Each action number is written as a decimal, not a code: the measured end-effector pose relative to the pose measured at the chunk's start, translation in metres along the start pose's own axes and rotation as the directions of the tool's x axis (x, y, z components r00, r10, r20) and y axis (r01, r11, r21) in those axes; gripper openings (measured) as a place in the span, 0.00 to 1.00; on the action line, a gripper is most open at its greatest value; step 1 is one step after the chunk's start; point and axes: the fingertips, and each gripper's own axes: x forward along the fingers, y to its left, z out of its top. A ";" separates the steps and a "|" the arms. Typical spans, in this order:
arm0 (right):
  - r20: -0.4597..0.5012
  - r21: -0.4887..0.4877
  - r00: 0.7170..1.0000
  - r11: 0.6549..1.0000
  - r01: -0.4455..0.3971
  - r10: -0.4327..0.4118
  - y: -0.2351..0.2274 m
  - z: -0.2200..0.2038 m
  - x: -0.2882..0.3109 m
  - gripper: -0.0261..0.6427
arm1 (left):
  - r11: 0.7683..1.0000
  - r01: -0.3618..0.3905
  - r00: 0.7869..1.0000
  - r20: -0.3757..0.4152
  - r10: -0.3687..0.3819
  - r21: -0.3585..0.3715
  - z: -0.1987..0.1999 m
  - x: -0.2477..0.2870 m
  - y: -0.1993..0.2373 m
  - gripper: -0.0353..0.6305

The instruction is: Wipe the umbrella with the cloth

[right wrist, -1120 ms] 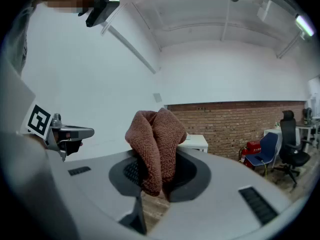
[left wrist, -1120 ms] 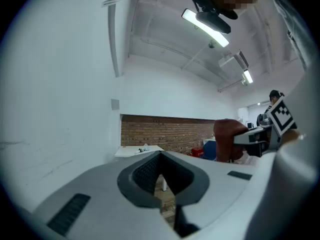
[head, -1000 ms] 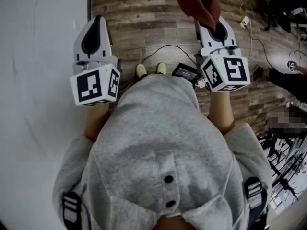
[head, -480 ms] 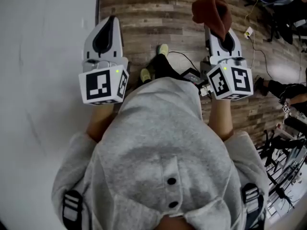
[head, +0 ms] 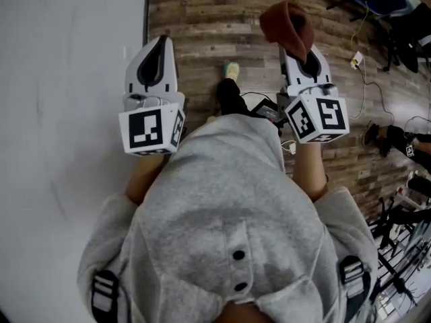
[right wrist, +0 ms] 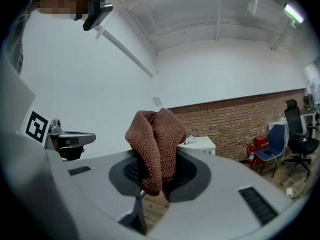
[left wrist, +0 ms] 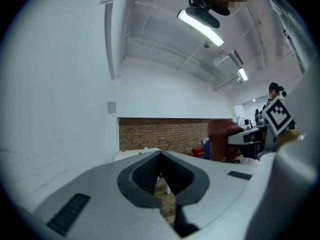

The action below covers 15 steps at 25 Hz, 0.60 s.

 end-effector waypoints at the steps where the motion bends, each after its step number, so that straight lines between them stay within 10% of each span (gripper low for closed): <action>1: 0.001 0.002 1.000 1.000 -0.003 0.003 -0.004 -0.001 0.012 0.16 | 1.000 0.003 1.000 -0.002 -0.003 0.003 -0.002 0.012 0.004 0.07; 15: -0.077 0.043 0.997 0.999 -0.016 0.019 -0.113 -0.002 0.196 0.16 | 0.999 0.033 0.997 -0.072 -0.032 0.014 -0.011 0.230 0.037 0.07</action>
